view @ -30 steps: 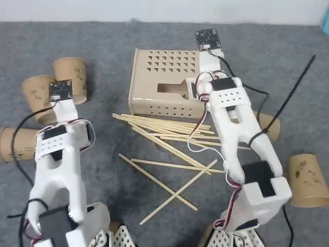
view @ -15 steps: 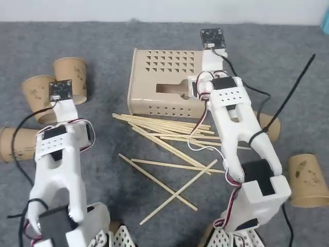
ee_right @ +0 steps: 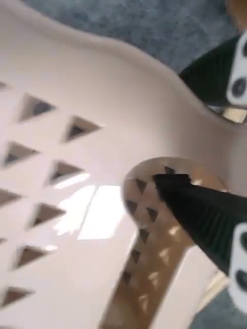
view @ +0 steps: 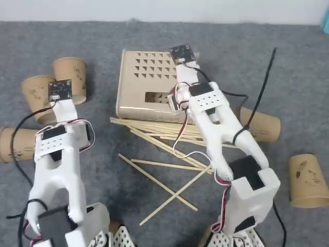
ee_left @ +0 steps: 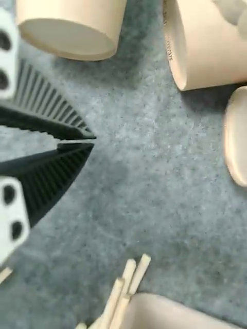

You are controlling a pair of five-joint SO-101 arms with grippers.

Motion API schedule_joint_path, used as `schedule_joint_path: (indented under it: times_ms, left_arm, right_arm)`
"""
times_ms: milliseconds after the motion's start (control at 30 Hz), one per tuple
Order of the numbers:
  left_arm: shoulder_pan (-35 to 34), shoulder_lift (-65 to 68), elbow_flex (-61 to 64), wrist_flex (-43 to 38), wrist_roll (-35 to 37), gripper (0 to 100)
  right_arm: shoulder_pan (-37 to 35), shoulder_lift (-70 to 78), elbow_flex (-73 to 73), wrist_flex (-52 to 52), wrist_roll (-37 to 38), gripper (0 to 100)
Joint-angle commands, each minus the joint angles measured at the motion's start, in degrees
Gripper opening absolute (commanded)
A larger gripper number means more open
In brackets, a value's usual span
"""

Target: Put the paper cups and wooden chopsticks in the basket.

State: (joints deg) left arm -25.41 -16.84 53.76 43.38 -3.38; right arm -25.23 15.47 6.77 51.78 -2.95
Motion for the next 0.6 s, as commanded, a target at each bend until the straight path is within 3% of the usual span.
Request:
schedule_joint_path:
  times_ms: [0, 67, 200, 400, 567]
  left_arm:
    - [0.62, 0.09, -2.24, -1.49, -0.62, 1]
    - [0.70, 0.18, -2.24, -1.49, -0.62, 1]
    - [0.70, 0.18, -2.24, -1.49, -0.62, 1]
    - [0.70, 0.18, -2.24, -1.49, -0.70, 1]
    - [0.70, 0.18, -2.24, -1.49, -0.70, 1]
  right_arm:
    - [-1.54, 0.92, -0.79, 0.66, 1.76, 21.4]
    - [-1.10, 0.84, -0.97, 0.66, 1.76, 18.0]
    - [1.10, -2.15, -2.11, 1.36, 1.76, 0.0]
    - [5.49, -11.30, -3.52, 5.41, 1.93, 0.9]
    - [7.16, -18.77, -9.32, 10.42, 13.10, 0.9]
